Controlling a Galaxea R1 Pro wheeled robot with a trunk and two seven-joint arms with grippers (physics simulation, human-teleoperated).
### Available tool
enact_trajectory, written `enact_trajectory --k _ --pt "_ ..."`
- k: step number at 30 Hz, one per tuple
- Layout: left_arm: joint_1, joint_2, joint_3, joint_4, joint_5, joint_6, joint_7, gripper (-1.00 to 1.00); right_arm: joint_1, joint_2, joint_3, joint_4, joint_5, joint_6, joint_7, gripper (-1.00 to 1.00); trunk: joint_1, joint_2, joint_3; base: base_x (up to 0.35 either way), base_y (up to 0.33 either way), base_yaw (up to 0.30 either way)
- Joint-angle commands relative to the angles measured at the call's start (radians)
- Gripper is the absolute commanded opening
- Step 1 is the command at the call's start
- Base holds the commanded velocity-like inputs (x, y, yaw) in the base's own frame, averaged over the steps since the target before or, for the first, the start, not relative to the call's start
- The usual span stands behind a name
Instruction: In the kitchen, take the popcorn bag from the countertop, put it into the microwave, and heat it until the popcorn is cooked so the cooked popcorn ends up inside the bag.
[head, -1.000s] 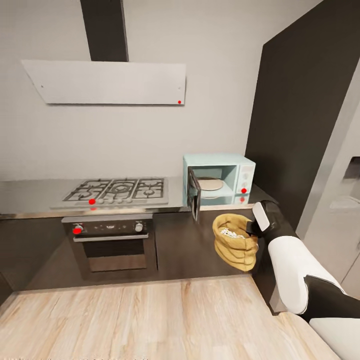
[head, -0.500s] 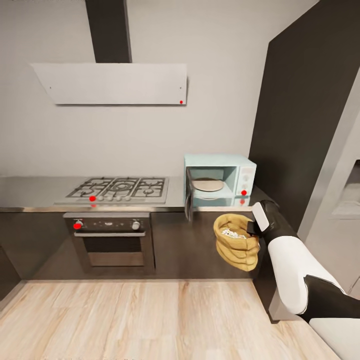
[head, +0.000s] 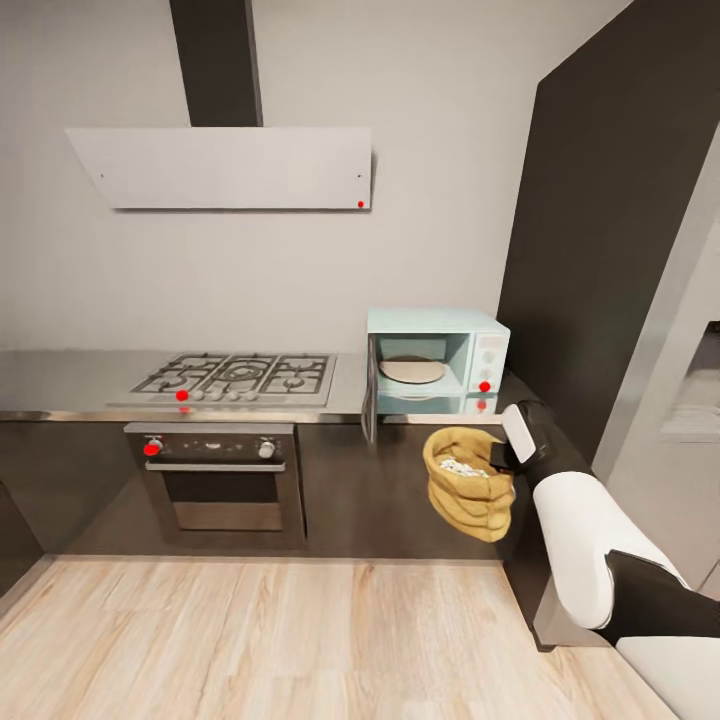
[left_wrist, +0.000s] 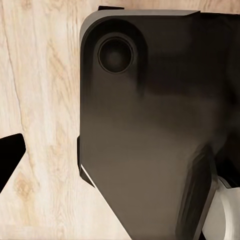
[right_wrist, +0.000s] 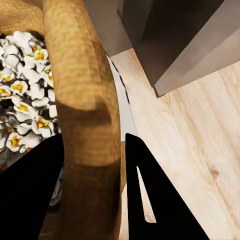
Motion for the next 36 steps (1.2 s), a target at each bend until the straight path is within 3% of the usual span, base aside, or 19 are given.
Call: enact_trajectory --k 1,12,28,33,36 --pt "0.0 0.0 0.002 0.0 0.005 -0.002 0.001 1.0 -0.001 0.003 -0.004 -0.001 -0.009 0.001 -0.01 -1.0 0.0 -0.001 -0.001 0.0 0.0 0.0" --pt "0.0 0.0 0.002 0.0 0.005 -0.002 0.001 1.0 -0.001 0.003 -0.006 -0.001 -0.008 0.001 -0.008 -1.0 0.0 -0.001 -0.001 0.0 0.0 0.21" --pt "0.0 0.0 0.004 0.0 0.005 -0.008 0.001 1.0 -0.001 -0.008 -0.018 -0.005 -0.019 0.001 -0.005 -1.0 0.0 -0.001 -0.001 0.0 0.0 0.012" --pt "0.0 0.0 0.004 0.0 0.005 -0.009 0.001 1.0 -0.005 -0.008 -0.02 -0.143 -0.02 0.001 -0.005 -1.0 0.0 -0.001 -0.001 0.0 0.0 0.0" --pt "0.0 0.0 0.004 0.0 0.005 -0.01 0.001 1.0 -0.038 -0.009 -0.02 -0.151 -0.021 0.001 -0.007 -1.0 0.0 -0.001 -0.001 0.0 0.0 0.0"
